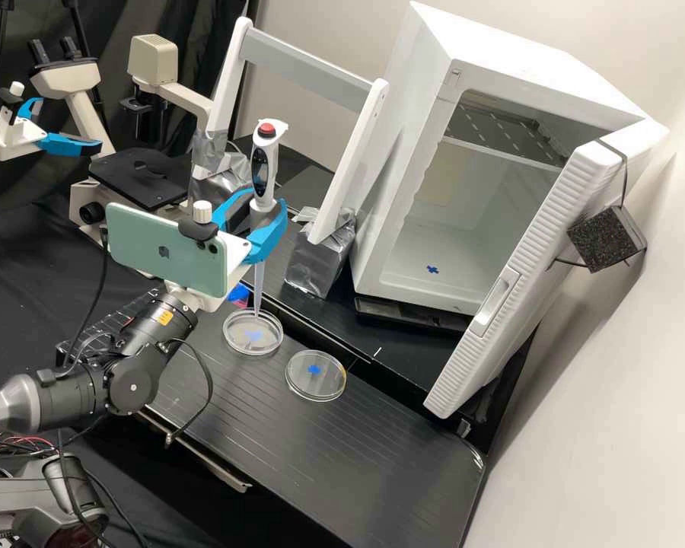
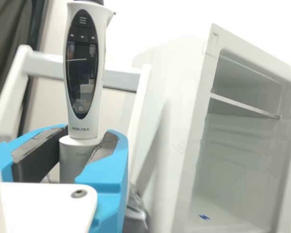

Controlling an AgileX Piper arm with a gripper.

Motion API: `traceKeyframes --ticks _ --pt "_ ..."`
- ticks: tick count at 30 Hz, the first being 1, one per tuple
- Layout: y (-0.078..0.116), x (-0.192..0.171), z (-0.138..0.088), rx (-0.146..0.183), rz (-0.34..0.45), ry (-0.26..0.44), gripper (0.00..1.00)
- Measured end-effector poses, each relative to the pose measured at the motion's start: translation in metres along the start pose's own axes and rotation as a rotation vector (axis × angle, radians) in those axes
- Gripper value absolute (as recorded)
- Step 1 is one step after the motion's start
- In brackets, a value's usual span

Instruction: Use the pipette

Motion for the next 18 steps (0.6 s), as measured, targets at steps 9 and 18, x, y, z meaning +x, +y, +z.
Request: traceKeyframes --ticks 9,18 --pt "0.006 -0.002 0.007 -0.023 0.036 -0.052 0.0" --pt "0.013 -0.004 -0.003 -0.024 0.061 -0.044 0.0"
